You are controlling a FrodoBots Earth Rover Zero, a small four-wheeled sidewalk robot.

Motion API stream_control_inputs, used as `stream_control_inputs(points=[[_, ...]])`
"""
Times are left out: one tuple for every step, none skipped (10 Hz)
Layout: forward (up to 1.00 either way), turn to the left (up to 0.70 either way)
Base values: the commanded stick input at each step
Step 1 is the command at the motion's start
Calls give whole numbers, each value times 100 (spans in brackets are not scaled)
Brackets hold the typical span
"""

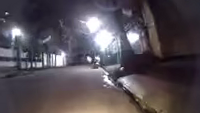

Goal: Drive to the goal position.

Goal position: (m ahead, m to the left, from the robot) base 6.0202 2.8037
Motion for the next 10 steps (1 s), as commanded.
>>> stream_control_inputs(points=[[70, 0], [70, 0], [70, 0], [70, 0], [70, 0], [70, 0], [70, 0], [70, 0], [70, 0], [70, 0]])
